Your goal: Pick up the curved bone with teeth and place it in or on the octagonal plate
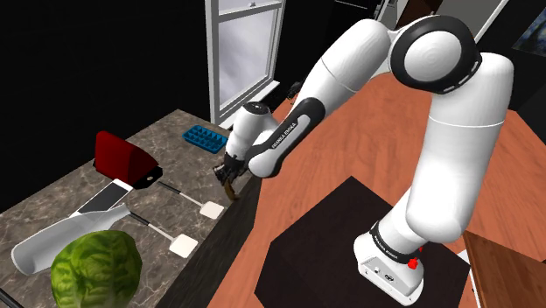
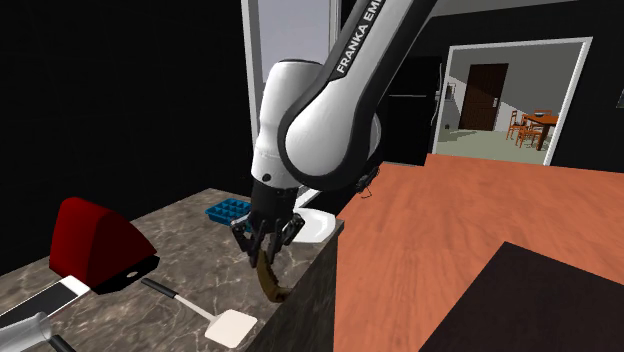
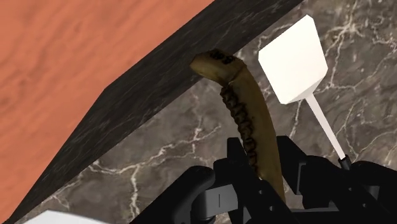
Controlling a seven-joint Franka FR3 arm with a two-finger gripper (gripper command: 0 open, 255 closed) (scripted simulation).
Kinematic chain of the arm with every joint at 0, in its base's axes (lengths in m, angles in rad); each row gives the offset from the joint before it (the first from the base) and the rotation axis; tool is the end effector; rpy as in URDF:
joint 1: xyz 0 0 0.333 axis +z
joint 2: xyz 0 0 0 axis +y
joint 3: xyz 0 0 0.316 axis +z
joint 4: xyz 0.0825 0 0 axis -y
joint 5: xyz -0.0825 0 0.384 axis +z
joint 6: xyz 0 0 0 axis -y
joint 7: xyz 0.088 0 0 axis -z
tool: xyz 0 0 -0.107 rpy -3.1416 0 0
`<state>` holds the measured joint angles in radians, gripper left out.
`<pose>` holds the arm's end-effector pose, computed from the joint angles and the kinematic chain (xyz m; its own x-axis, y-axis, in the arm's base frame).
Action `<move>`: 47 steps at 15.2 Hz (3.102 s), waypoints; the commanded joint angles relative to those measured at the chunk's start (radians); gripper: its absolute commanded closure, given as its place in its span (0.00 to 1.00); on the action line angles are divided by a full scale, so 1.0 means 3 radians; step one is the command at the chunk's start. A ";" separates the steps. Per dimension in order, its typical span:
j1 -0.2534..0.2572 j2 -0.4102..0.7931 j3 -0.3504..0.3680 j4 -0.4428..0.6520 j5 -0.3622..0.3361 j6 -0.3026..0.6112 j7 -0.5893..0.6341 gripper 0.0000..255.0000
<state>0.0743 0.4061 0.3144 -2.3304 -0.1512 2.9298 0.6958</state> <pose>0.4918 0.2164 0.1937 0.9690 -0.2091 0.1320 -0.1827 -0.9651 -0.1876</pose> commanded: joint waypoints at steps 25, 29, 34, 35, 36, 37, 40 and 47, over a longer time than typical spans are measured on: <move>-0.1293 0.0834 0.0104 0.1403 0.0182 -0.0779 -0.1549 1.00; -0.1253 0.0982 0.0056 0.1443 0.0146 -0.0670 -0.1542 1.00; -0.1204 0.1175 -0.0004 0.1508 0.0106 -0.0542 -0.1537 1.00; -0.1197 0.1201 -0.0013 0.1519 0.0102 -0.0526 -0.1538 1.00; -0.1196 0.1201 -0.0013 0.1519 0.0104 -0.0526 -0.1539 1.00; -0.1195 0.1200 -0.0014 0.1518 0.0104 -0.0526 -0.1539 1.00; -0.1194 0.1200 -0.0015 0.1518 0.0107 -0.0526 -0.1541 1.00; -0.1200 0.1203 -0.0015 0.1521 0.0106 -0.0526 -0.1547 0.00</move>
<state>-0.2857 0.7670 0.3098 -1.8743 -0.1193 2.7724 0.2316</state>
